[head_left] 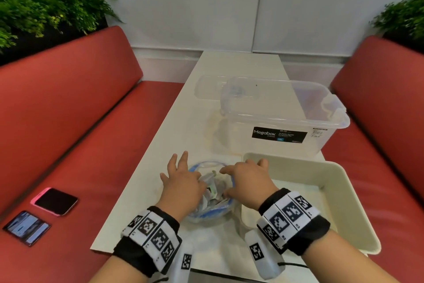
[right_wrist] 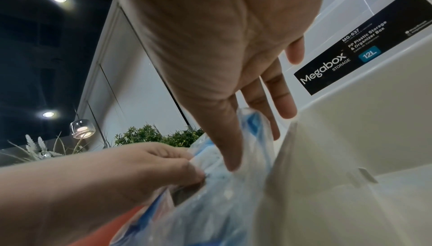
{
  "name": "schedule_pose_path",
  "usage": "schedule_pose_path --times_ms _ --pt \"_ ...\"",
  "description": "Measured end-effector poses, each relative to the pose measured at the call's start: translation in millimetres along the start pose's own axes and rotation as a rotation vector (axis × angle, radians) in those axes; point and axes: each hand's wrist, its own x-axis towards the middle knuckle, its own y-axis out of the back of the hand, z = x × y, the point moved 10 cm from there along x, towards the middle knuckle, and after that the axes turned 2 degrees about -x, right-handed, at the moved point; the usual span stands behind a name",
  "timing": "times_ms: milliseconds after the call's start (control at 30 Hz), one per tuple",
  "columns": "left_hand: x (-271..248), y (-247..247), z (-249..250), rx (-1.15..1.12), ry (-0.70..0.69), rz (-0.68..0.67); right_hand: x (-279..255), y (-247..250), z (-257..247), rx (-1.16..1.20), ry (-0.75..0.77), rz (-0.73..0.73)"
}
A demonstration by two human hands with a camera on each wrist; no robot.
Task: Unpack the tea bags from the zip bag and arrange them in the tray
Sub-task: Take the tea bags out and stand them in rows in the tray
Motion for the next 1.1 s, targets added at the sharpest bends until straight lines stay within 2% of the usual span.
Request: schedule_pose_path --times_ms 67,167,267,333,367,433,533,633,733,933,1100 --pt "-1.6 2.0 -6.4 -0.225 0.002 0.010 0.4 1.2 -1.6 0.026 -0.004 0.002" --pt "-8.9 16.6 -9.8 -0.478 -0.034 0.108 -0.3 5.1 -2.5 0.121 -0.016 0.007" --pt "-21.1 42.7 -11.1 -0.639 -0.093 0.294 -2.6 16.1 -3.8 0.233 -0.002 0.057" --pt "-32.8 64.4 -7.4 -0.760 -0.191 0.444 -5.5 31.1 -2.9 0.324 0.005 0.129" --pt "-37.9 70.7 -4.9 -0.845 -0.227 0.474 -7.4 40.8 -1.9 0.380 0.010 0.176" --pt "-41.3 72.0 0.6 -0.997 -0.224 0.433 -11.0 59.5 2.4 0.533 0.015 0.265" --pt "-41.8 61.7 23.2 -1.210 -0.231 0.239 -13.2 75.3 10.5 0.772 0.010 0.301" --pt "-44.5 47.6 50.4 -1.402 -0.227 0.065 -15.2 83.2 20.6 0.826 -0.016 0.278" --pt "-44.7 30.6 68.6 -1.588 -0.181 -0.031 -19.1 88.8 35.2 0.842 -0.036 0.273" --pt "-38.9 8.7 90.0 -1.760 -0.081 -0.069 -24.8 93.8 63.8 0.770 -0.073 0.265" --pt "-32.9 -4.1 84.1 -1.800 0.018 -0.042 -30.4 105.9 74.5 0.689 0.001 0.229"
